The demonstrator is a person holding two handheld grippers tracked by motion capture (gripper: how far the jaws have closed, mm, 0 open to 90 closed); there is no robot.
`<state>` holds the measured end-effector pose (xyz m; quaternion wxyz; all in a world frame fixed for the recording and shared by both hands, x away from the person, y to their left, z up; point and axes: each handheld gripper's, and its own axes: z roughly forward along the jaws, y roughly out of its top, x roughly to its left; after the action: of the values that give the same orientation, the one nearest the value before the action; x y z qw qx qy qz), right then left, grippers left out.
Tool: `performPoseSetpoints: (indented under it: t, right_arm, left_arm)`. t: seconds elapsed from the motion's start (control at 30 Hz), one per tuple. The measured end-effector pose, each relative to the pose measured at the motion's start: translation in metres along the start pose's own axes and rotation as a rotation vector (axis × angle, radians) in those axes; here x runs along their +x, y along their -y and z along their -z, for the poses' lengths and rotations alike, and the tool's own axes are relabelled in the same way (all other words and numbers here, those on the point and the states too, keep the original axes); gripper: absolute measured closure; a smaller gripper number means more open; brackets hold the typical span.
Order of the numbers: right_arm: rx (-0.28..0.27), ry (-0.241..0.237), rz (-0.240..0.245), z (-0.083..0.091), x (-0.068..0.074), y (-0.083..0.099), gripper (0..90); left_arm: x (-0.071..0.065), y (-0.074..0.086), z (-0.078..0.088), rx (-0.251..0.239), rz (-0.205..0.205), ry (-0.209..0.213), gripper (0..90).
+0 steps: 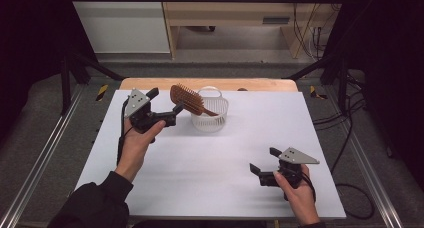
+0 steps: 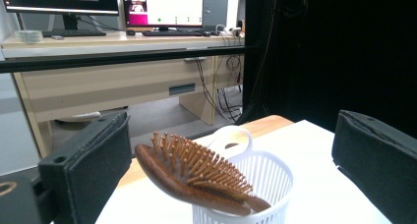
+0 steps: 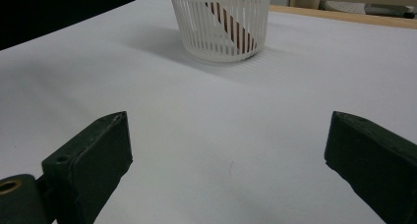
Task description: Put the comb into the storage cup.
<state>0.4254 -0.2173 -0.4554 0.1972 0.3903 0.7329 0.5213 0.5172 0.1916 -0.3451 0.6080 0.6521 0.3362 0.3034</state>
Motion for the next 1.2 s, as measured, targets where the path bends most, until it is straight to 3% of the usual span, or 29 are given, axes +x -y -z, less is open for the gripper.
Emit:
performPoseSetpoints:
  t: [0.47,1.2]
  right_arm:
    - [0.002,0.001,-0.001,0.000,0.001,0.000,4.1]
    - [0.004,0.003,-0.001,0.000,0.001,0.000,4.1]
  left_arm:
    - [0.007,0.001,0.024,0.016,-0.001,0.001,1.6]
    - [0.036,-0.004,0.066,-0.004,0.000,-0.066,1.5]
